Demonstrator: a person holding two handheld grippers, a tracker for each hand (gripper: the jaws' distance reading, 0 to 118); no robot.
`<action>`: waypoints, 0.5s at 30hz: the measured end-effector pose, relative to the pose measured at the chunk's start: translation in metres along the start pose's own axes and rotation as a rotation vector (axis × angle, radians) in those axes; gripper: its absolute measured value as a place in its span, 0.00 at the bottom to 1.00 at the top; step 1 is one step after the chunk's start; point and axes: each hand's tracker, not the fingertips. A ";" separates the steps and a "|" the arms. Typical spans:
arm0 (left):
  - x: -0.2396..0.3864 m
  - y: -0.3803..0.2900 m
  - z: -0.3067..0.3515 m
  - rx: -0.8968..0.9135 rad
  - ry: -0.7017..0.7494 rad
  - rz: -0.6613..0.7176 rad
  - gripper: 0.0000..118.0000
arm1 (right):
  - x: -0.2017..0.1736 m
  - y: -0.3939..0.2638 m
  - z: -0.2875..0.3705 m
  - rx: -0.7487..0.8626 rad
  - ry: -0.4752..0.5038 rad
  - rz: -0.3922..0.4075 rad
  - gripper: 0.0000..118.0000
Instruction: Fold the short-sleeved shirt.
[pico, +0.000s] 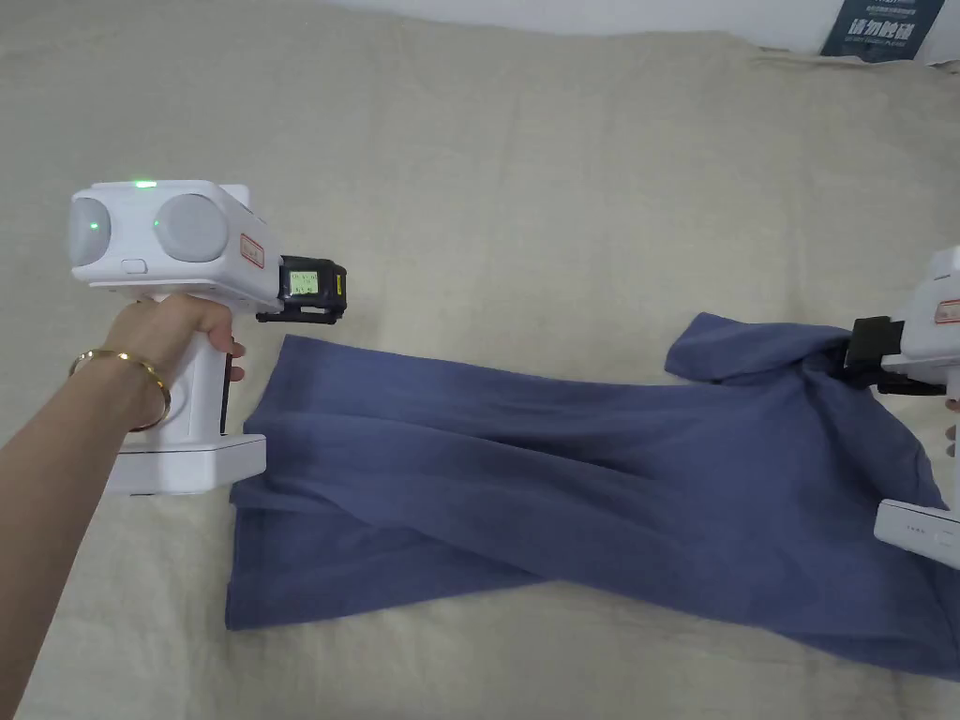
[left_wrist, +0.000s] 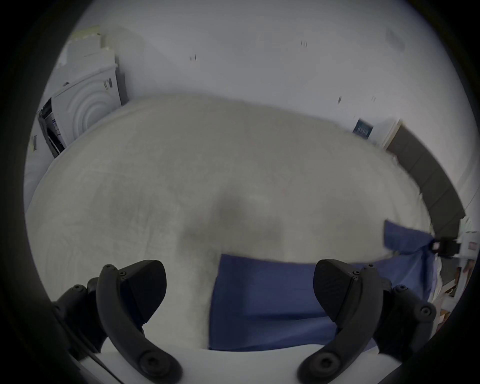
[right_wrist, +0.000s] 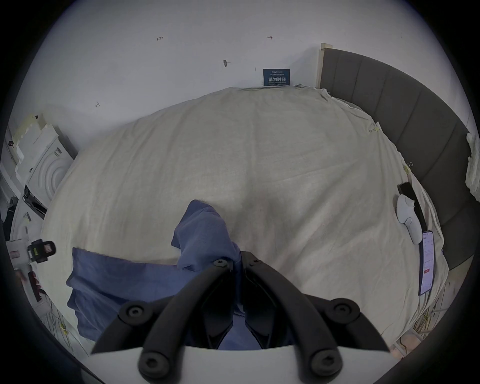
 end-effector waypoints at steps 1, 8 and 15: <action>-0.001 0.002 -0.010 -0.030 0.009 -0.019 0.99 | 0.000 -0.001 0.000 0.001 0.001 -0.003 0.03; 0.002 0.006 -0.054 -0.097 0.060 -0.062 0.87 | 0.003 -0.001 -0.008 -0.009 0.003 -0.014 0.03; 0.014 -0.005 -0.073 -0.151 0.001 -0.061 0.15 | 0.003 0.000 -0.013 -0.021 -0.010 -0.013 0.03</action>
